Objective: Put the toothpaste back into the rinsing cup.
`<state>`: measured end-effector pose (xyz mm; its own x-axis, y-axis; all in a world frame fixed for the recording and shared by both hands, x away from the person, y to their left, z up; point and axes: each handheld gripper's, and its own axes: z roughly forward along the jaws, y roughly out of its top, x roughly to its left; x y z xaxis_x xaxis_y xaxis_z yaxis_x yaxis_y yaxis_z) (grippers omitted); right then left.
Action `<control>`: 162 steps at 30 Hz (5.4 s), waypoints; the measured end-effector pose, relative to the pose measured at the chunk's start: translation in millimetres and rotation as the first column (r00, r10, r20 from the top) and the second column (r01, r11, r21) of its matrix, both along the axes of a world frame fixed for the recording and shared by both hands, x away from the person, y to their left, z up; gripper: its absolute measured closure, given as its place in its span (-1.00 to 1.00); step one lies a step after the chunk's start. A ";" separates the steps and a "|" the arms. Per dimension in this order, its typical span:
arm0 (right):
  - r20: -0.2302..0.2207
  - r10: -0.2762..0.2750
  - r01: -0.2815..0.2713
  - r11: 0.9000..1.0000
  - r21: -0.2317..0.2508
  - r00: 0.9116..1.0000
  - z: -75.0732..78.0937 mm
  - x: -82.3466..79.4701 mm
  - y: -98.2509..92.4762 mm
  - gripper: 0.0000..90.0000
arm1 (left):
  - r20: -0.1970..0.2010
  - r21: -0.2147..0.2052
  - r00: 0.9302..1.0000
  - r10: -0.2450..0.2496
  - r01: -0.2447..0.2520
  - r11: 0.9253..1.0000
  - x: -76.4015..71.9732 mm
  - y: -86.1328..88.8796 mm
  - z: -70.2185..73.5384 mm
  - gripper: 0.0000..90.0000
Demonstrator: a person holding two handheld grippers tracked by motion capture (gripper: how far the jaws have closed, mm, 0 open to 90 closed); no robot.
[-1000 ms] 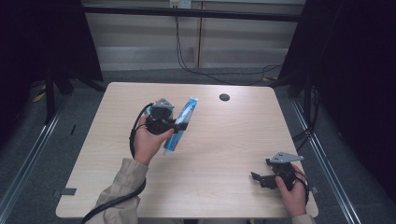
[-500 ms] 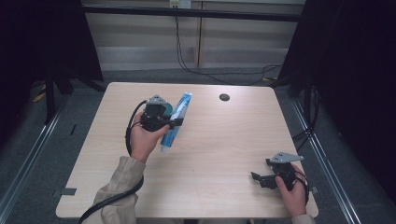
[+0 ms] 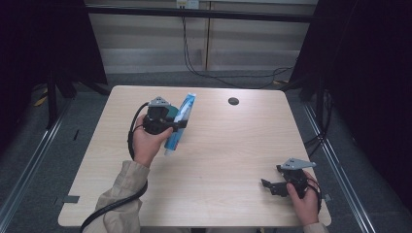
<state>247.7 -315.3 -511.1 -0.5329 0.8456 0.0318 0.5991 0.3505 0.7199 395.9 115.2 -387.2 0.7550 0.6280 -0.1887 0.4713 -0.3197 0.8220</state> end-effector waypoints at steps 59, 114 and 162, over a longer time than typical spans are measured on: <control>0.001 0.000 0.000 1.000 -0.001 1.000 0.0 0.0 0.0 -0.70 | 0.088 -0.123 0.990 0.107 -0.096 0.988 19.6 17.2 26.7 0.61; 0.001 0.000 0.000 1.000 -0.001 1.000 -0.1 -0.1 0.0 -0.70 | 0.113 -0.185 0.977 0.182 -0.159 0.970 52.5 22.0 37.4 0.61; 0.006 0.015 -0.015 1.000 -0.004 1.000 -0.2 0.1 0.0 -0.70 | 0.158 -0.209 0.956 0.248 -0.213 0.954 75.4 22.1 10.0 0.61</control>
